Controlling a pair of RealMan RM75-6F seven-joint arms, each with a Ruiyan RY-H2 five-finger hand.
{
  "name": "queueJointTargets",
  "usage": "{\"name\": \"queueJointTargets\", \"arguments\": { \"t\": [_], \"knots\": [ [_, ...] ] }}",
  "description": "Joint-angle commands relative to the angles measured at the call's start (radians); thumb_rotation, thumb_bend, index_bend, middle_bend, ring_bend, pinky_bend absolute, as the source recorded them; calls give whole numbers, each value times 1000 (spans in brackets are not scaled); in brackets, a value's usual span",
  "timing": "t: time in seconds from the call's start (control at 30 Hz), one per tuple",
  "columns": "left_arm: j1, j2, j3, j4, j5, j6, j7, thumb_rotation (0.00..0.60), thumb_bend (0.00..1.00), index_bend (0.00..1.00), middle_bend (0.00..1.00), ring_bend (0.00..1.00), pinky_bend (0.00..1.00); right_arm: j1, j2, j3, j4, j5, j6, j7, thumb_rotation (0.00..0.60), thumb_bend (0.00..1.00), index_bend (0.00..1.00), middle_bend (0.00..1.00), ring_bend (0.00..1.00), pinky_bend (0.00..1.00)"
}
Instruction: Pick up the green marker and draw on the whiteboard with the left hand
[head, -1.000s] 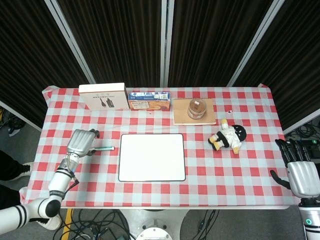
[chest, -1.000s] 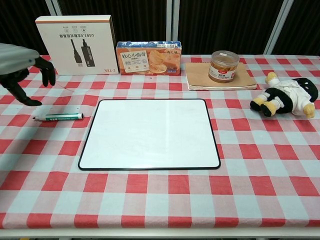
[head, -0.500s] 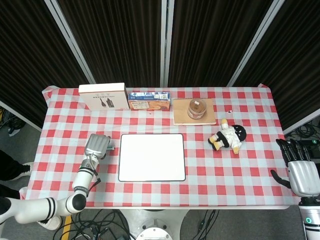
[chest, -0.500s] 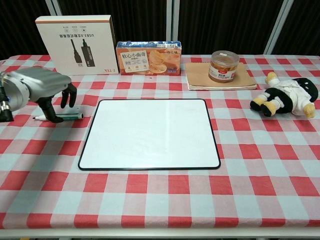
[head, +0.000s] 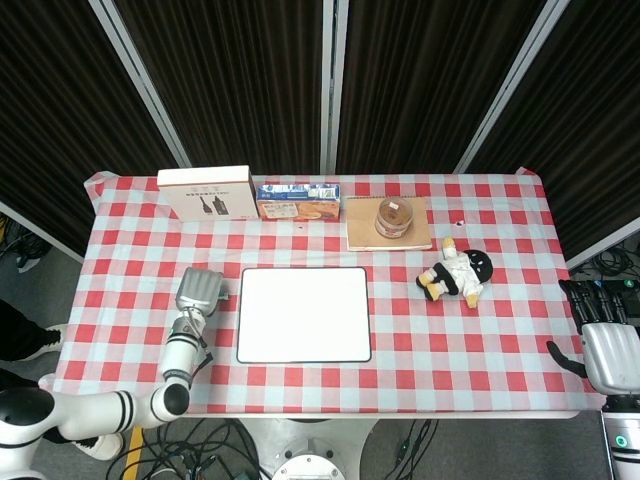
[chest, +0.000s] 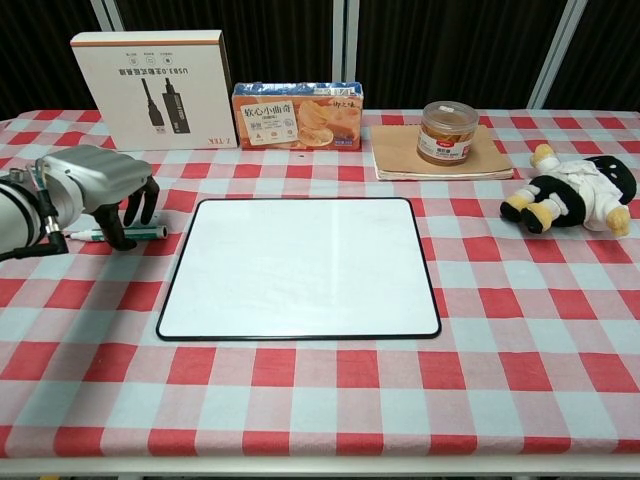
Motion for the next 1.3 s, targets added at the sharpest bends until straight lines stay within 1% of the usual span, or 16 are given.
{"name": "queueJointTargets", "arguments": {
  "t": [0.03, 0.37, 0.57, 0.67, 0.77, 0.83, 0.87, 0.93, 0.97, 1.0, 1.07, 1.1, 1.17, 1.3],
  "knots": [
    [-5, -12, -1, 16, -2, -6, -9, 600, 272, 477, 490, 898, 937, 0, -1, -1, 2, 2, -4, 1, 600, 154, 0, 101, 0, 0],
    [-10, -30, 6, 53, 5, -15, -28, 600, 317, 492, 506, 905, 938, 1, -1, 2, 2, 11, -9, 0, 600, 154, 0, 101, 0, 0],
    [-6, -27, 12, 54, 22, -15, -43, 600, 374, 504, 520, 905, 937, 8, -6, 3, 2, 11, -20, -2, 600, 154, 0, 101, 0, 0],
    [-3, -23, 16, 56, 44, -16, -60, 600, 412, 537, 547, 908, 937, 9, -6, 3, -1, 14, -25, -3, 600, 154, 0, 101, 0, 0],
    [3, -6, 20, 37, 88, -22, -95, 600, 433, 569, 566, 914, 937, 10, -5, 4, -7, 14, -25, -9, 600, 154, 0, 101, 0, 0],
    [10, 15, 15, 7, 146, -17, -146, 600, 440, 580, 573, 914, 937, 10, -3, 4, -13, 11, -21, -13, 600, 154, 0, 101, 0, 0],
    [16, 26, 10, -9, 174, -19, -180, 600, 442, 584, 577, 914, 937, 10, -2, 4, -15, 8, -18, -16, 600, 154, 0, 101, 0, 0],
    [32, 54, -18, -58, 228, -51, -304, 600, 445, 588, 583, 914, 937, 8, -1, 3, -20, 4, -11, -20, 600, 154, 0, 101, 0, 0],
    [41, 64, -36, -79, 249, -71, -372, 600, 445, 588, 583, 913, 937, 6, 0, 3, -22, 2, -8, -21, 600, 154, 0, 101, 0, 0],
    [50, 75, -57, -102, 285, -102, -465, 600, 445, 588, 583, 912, 937, 5, 1, 2, -25, 1, -6, -23, 600, 154, 0, 101, 0, 0],
    [61, 82, -78, -113, 359, -145, -601, 600, 446, 588, 583, 910, 936, 1, 5, 0, -30, 0, -2, -27, 600, 154, 0, 101, 0, 0],
    [64, 75, -85, -103, 418, -156, -675, 600, 446, 588, 583, 908, 932, -1, 8, -1, -34, -1, 1, -29, 600, 154, 0, 101, 0, 0],
    [67, 45, -83, -57, 529, -153, -788, 600, 446, 588, 582, 904, 924, -5, 12, -2, -40, 0, 5, -30, 600, 154, 0, 101, 0, 0],
    [65, -34, -77, 54, 685, -125, -1000, 600, 443, 587, 581, 884, 906, -4, 16, -6, -50, -9, 3, -30, 600, 154, 0, 102, 0, 0]
  ]
}}
